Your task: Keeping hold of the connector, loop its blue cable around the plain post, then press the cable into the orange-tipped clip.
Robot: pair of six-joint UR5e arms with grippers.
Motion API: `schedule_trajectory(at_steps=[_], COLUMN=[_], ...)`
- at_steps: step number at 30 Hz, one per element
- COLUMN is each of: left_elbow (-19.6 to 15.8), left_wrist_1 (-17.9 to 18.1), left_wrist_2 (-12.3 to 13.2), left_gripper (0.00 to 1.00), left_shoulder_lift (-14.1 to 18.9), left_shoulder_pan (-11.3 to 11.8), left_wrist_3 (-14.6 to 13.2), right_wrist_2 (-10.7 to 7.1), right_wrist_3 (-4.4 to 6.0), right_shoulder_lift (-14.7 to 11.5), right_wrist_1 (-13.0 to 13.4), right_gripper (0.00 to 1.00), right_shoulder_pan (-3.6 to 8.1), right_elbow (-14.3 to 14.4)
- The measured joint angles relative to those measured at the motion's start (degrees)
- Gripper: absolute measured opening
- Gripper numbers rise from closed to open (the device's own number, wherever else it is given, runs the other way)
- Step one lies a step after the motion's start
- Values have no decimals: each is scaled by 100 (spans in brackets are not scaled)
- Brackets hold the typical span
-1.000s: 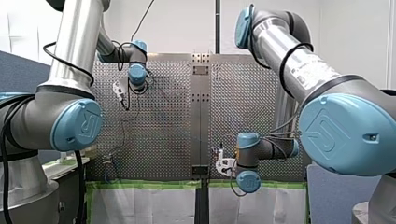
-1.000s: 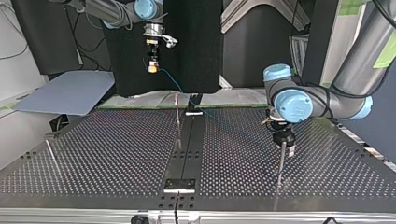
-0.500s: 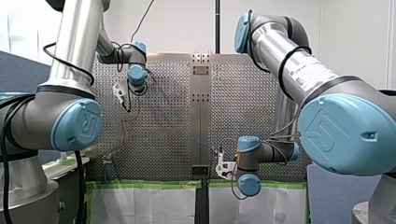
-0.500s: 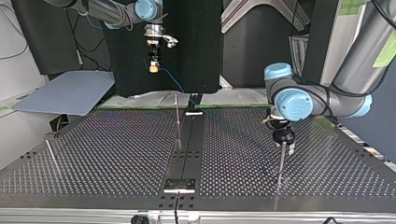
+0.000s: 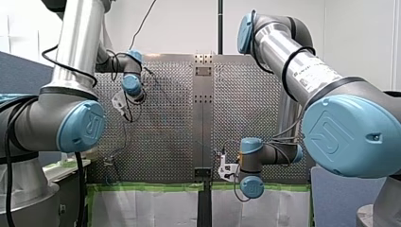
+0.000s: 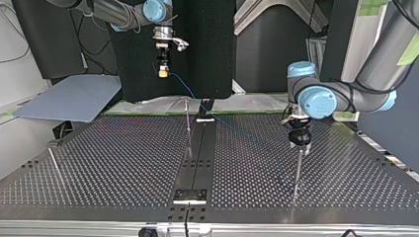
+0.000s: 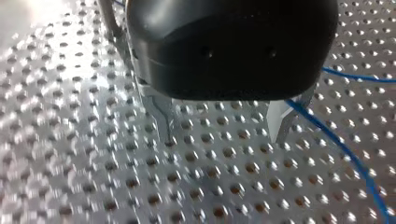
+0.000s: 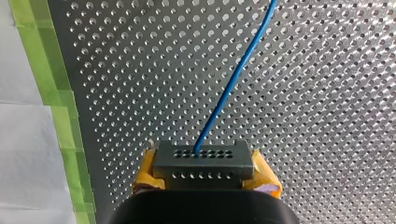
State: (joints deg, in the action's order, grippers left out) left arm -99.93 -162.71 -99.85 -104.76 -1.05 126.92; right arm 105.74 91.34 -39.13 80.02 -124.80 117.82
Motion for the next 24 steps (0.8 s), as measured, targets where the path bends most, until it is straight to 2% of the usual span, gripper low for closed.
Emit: schedule_trajectory(at_steps=[4, 16, 19, 24], left_elbow=[-147, -395, -464, -557], left_wrist_1=[25, 57, 154, 257], left_wrist_2=[234, 849, 949, 970], left_gripper=[100, 100, 100, 100], left_shoulder_lift=[5, 7, 7, 6], left_shoulder_pan=[80, 51, 38, 12], left_wrist_3=[234, 849, 997, 1229], right_wrist_2=[-3, -9, -11, -34], right_wrist_3=[-1, 0, 0, 3], right_shoulder_lift=[-1, -1, -2, -1], right_wrist_1=[-28, -47, -47, -47], right_gripper=[0, 0, 0, 0], right_shoulder_pan=[-16, -37, -39, -40], right_elbow=[-16, -31, -30, -29])
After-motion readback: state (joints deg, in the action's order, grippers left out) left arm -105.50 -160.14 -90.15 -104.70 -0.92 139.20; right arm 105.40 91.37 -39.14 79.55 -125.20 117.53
